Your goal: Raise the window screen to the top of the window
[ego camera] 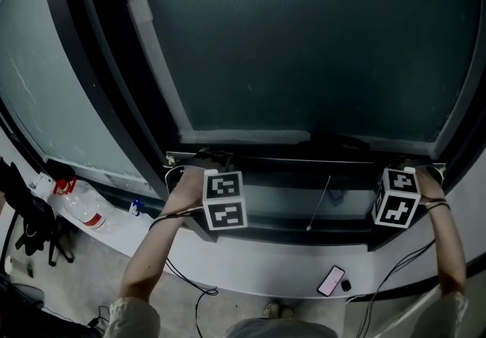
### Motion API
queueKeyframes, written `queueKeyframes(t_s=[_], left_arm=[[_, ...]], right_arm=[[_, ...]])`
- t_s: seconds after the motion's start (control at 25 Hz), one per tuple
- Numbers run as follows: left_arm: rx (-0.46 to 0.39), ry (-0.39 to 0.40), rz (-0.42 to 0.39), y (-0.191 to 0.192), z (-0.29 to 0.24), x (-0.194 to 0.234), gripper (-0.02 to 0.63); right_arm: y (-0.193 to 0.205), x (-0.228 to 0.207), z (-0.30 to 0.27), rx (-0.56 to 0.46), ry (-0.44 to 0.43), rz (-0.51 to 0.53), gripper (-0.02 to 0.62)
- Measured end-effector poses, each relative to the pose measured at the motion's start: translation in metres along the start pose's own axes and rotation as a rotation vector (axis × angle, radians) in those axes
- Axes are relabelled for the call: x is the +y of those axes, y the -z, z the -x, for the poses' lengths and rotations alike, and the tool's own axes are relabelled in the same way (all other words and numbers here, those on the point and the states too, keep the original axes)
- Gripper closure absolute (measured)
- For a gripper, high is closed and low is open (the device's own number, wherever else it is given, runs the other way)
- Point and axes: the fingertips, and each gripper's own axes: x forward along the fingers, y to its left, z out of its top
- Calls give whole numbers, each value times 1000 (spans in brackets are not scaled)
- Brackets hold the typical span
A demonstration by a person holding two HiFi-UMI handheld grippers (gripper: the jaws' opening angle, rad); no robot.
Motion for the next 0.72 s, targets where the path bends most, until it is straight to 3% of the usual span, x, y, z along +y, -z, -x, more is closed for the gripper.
queueKeyframes(t_s=[0.24, 0.72], left_arm=[[-33, -66, 3, 0, 2, 11, 573], [-66, -271, 22, -2, 67, 77, 589]], right_arm=[[0, -8, 2, -18, 34, -21, 577], [-2, -67, 70, -12, 240, -12, 577]])
